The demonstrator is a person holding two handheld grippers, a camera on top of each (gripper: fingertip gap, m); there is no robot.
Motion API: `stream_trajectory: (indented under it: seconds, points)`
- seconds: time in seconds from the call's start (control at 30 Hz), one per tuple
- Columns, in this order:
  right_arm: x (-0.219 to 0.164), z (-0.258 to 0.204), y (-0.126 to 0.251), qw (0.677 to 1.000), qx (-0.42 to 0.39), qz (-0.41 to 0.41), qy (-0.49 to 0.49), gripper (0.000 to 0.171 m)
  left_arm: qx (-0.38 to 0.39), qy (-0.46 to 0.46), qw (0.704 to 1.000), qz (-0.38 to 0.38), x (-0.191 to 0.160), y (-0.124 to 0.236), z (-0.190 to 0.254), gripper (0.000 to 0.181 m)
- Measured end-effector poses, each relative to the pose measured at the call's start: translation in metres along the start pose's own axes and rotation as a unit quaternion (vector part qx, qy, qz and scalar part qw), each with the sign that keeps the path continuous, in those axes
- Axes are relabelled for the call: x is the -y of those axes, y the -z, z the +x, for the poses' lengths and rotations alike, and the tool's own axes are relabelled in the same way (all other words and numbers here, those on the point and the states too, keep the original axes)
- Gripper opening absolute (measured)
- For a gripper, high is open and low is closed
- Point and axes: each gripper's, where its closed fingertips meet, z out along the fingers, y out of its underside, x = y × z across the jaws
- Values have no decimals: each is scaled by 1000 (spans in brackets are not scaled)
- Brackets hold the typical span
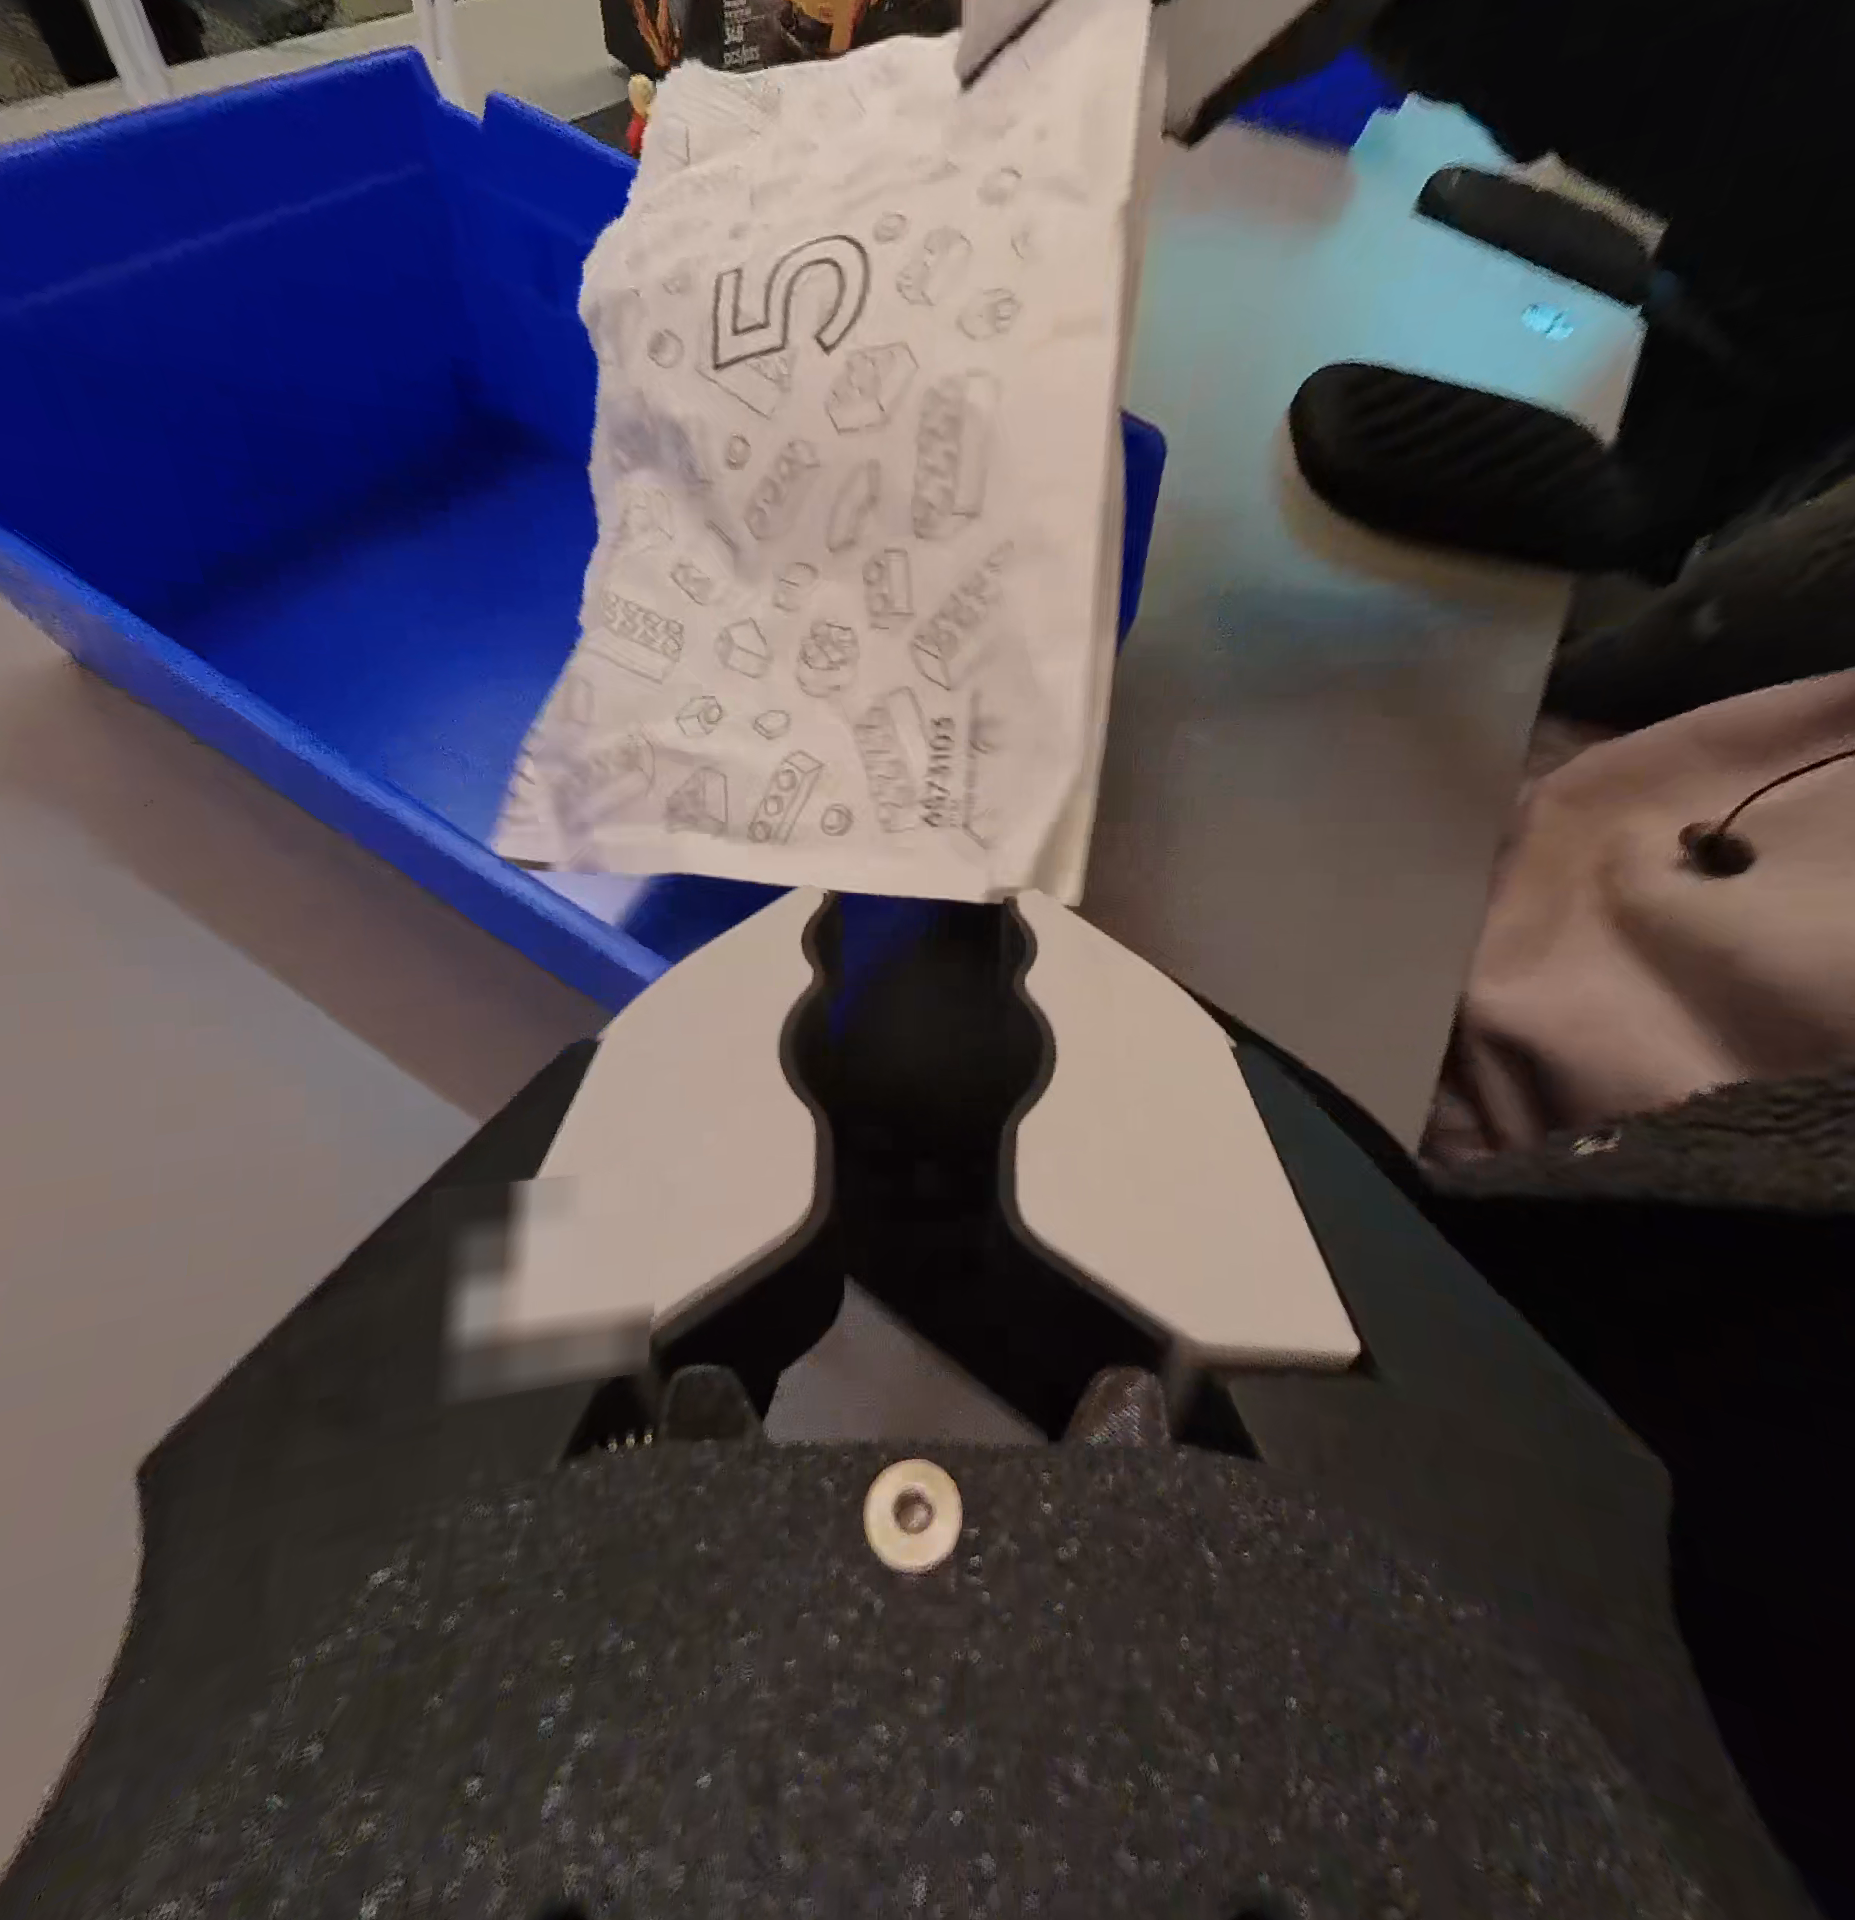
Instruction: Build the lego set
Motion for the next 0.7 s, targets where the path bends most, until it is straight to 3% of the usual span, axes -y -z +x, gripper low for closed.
stream_trajectory:
  seconds: [0.2,0.43,0.7]
  points:
    - [-14,4,-10,999,33,-16,3,13,86,-124,988,-38,-5,-4,-4,34]
    - [-11,11,-19,994,95,-12,-49,13,161,-278,940,-111,-22,-26,-12,40]
    - [0,18,-26,981,152,14,-116,13,234,-340,908,-78,7,-35,-21,9]
